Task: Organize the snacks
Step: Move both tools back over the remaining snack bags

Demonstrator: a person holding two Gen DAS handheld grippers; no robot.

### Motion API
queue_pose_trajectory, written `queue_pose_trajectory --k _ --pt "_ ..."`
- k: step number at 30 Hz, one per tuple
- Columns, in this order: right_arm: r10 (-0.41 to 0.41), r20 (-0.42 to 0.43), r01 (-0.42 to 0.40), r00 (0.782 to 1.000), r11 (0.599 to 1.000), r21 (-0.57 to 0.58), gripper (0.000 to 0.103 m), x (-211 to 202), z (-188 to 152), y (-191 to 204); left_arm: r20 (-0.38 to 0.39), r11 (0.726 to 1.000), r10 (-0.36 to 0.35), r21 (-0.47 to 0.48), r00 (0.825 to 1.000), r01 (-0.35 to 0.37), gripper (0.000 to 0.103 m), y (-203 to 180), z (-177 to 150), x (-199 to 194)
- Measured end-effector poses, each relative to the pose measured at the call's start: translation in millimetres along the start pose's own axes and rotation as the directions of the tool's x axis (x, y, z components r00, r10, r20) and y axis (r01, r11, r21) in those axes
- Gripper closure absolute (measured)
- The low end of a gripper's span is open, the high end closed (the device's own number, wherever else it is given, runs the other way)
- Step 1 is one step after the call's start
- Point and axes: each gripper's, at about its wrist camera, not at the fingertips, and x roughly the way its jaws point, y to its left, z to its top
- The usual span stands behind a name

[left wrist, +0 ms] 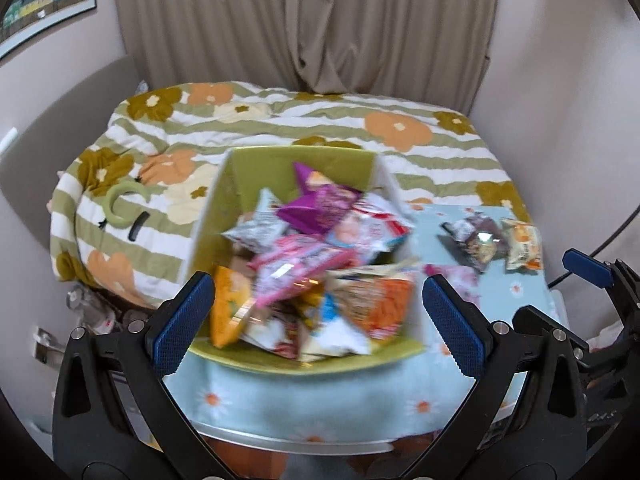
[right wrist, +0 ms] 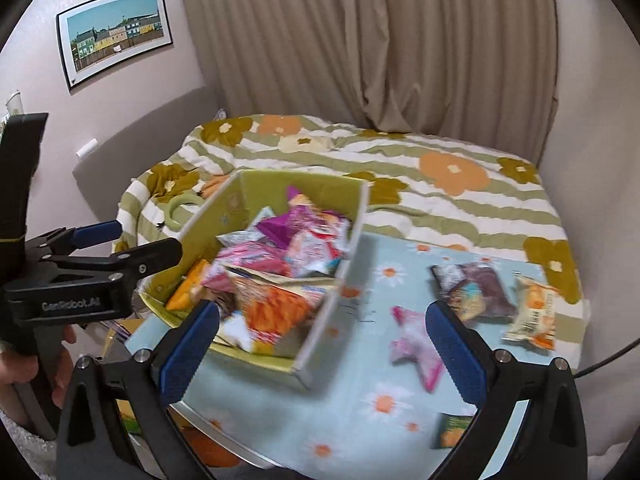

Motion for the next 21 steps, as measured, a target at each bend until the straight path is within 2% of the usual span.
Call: queue_pose_trajectory --k 6,11,15,19,21 --pt "-0.027 0.007 0.026 1.000 0.999 0.021 0.000 -33 -21 -50 0.013 1.000 -0.013 0.016 1.000 0.013 0.000 -59 -15 -12" --pt "-0.041 -0.014 0.042 0.999 0.998 0.036 0.000 -50 -43 -90 -0.005 0.999 -0.026 0.036 1.000 0.026 0.000 -107 -29 -10" --pt "-0.051 -0.045 0.053 0.998 0.998 0.044 0.000 -52 -64 -121 -0.053 0.998 -0.046 0.034 0.998 0.048 0.000 -141 -42 7" --pt "-0.050 -0.101 0.055 0.994 0.997 0.056 0.000 -43 -89 -143 -0.116 0.994 -0.103 0.020 0.988 0.106 0.000 -168 -52 28" --pt "-0.056 -0.122 0.064 0.991 0.996 0.068 0.000 -37 -101 -151 -0.144 0.994 -0.104 0.030 0.984 0.109 0.000 -178 -57 40"
